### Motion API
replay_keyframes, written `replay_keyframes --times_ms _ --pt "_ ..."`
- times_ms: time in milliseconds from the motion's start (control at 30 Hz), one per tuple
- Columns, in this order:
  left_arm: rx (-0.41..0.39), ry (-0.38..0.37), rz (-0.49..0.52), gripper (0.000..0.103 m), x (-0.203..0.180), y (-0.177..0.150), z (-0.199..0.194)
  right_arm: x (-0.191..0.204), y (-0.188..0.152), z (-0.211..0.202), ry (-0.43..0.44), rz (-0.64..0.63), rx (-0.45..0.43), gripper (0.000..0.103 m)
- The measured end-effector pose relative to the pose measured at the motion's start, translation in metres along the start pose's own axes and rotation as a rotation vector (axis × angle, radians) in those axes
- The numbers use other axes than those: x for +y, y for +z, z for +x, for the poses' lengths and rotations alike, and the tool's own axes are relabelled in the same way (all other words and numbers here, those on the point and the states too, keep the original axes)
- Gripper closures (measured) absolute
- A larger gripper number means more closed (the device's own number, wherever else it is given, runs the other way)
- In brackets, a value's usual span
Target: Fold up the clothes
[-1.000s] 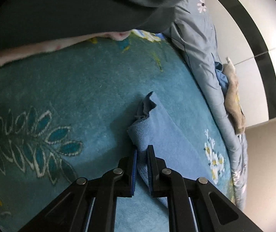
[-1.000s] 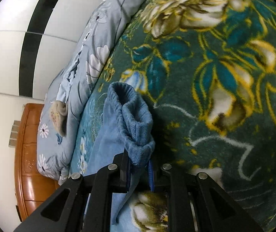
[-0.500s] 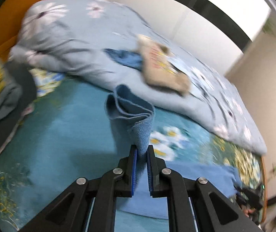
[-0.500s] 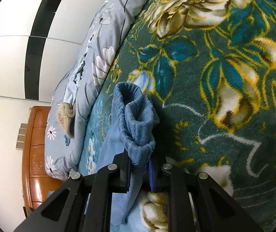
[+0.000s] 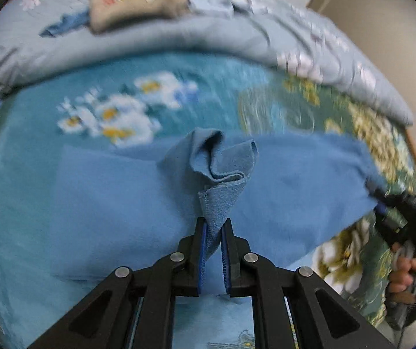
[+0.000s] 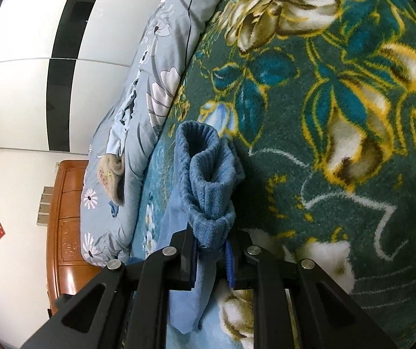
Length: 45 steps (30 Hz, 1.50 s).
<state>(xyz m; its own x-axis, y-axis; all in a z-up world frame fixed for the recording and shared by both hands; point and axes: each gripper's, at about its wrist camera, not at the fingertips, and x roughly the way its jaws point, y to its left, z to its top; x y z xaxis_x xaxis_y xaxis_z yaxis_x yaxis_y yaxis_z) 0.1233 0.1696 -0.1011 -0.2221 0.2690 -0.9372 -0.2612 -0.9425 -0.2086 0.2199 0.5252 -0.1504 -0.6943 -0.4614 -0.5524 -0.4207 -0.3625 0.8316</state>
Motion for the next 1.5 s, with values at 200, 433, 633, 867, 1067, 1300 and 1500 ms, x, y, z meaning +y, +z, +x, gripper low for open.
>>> replay_keyframes --times_ms 200,433,633,867,1067,1300,1500 --pt "0.033 -0.047 -0.036 0.082 -0.004 -0.018 0.008 -0.005 -0.001 -0.001 0.008 0.017 0.005 0.086" --pt "-0.058 -0.22 -0.142 0.069 0.012 -0.019 -0.019 -0.007 0.0 0.001 0.009 0.026 0.011 0.085" --pt "0.025 -0.181 -0.213 0.068 0.017 -0.016 0.013 -0.007 0.0 0.001 0.008 0.026 0.015 0.085" --pt "0.063 -0.175 -0.166 0.058 -0.001 -0.024 0.027 -0.005 0.003 0.002 -0.004 0.016 0.022 0.085" --pt "-0.056 -0.303 -0.344 0.058 0.042 -0.015 -0.024 0.008 0.001 0.0 -0.021 -0.004 -0.007 0.085" --pt "-0.309 -0.305 -0.547 0.048 0.134 -0.016 -0.121 0.116 -0.025 -0.003 -0.092 -0.346 -0.042 0.087" --pt "-0.418 -0.292 -0.655 0.044 0.199 -0.041 -0.161 0.23 -0.102 0.048 -0.153 -0.793 0.019 0.087"
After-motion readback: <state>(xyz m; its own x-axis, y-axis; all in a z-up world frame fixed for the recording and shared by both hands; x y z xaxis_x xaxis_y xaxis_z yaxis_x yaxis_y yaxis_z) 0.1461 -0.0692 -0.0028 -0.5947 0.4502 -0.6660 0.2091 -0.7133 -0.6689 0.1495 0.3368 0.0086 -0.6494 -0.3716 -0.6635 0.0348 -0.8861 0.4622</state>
